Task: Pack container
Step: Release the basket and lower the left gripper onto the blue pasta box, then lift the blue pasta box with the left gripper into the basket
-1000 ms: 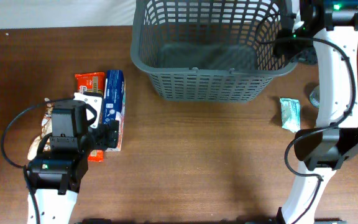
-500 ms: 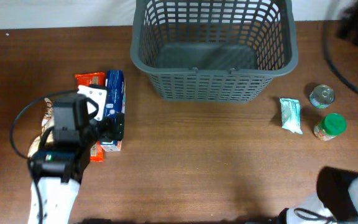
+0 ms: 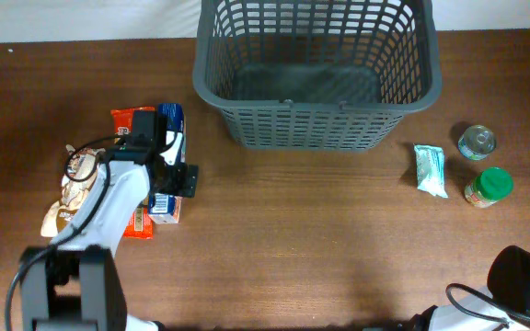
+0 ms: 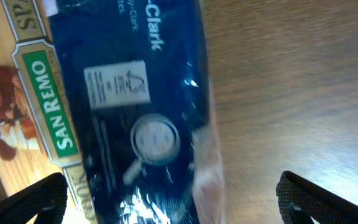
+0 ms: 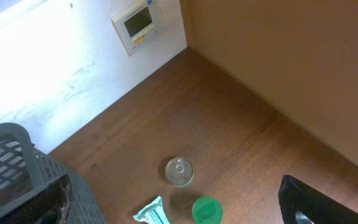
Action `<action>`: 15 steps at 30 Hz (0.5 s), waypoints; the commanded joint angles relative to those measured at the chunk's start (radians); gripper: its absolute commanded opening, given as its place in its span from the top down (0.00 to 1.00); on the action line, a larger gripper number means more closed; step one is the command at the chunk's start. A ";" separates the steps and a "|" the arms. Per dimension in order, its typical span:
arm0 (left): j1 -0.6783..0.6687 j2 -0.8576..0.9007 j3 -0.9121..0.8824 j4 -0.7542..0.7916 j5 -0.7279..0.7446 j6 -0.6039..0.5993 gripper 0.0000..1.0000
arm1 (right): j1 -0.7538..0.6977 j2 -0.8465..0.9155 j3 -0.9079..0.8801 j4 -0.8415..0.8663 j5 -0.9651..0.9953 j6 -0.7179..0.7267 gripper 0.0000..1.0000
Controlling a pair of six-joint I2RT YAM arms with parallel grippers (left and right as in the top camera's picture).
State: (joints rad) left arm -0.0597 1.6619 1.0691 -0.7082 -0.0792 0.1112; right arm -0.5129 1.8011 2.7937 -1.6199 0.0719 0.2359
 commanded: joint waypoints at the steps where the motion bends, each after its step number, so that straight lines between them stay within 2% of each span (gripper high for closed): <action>1: 0.007 0.065 0.034 0.009 -0.068 -0.006 0.01 | -0.005 0.001 -0.003 0.000 0.016 0.008 0.01; 3: 0.013 0.093 0.034 0.015 -0.068 -0.006 0.00 | -0.005 0.001 -0.003 0.000 0.016 0.008 0.01; 4: 0.016 0.106 0.034 0.019 -0.067 -0.006 0.07 | -0.005 0.001 -0.003 0.000 0.016 0.008 0.01; 5: 0.017 0.117 0.034 0.024 -0.066 -0.006 0.24 | -0.005 0.001 -0.003 0.000 0.016 0.008 0.01; 6: 0.017 0.127 0.034 0.029 -0.065 -0.006 0.47 | -0.005 0.001 -0.002 0.000 0.016 0.008 0.01; 7: 0.017 0.137 0.034 0.036 -0.060 -0.006 0.63 | -0.005 0.001 -0.003 0.000 0.016 0.008 0.01; 9: 0.017 0.150 0.034 0.043 -0.036 -0.006 0.87 | -0.005 0.001 -0.003 0.000 0.016 0.008 0.01; 11: 0.017 0.152 0.034 0.042 -0.004 -0.007 0.98 | -0.005 0.002 -0.003 0.000 0.016 0.008 0.01; 15: 0.017 0.122 0.107 -0.043 0.015 -0.018 0.98 | -0.005 0.002 -0.003 0.000 0.016 0.008 0.01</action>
State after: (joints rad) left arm -0.0483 1.7897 1.1149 -0.7158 -0.0990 0.1070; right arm -0.5129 1.8011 2.7937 -1.6207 0.0715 0.2371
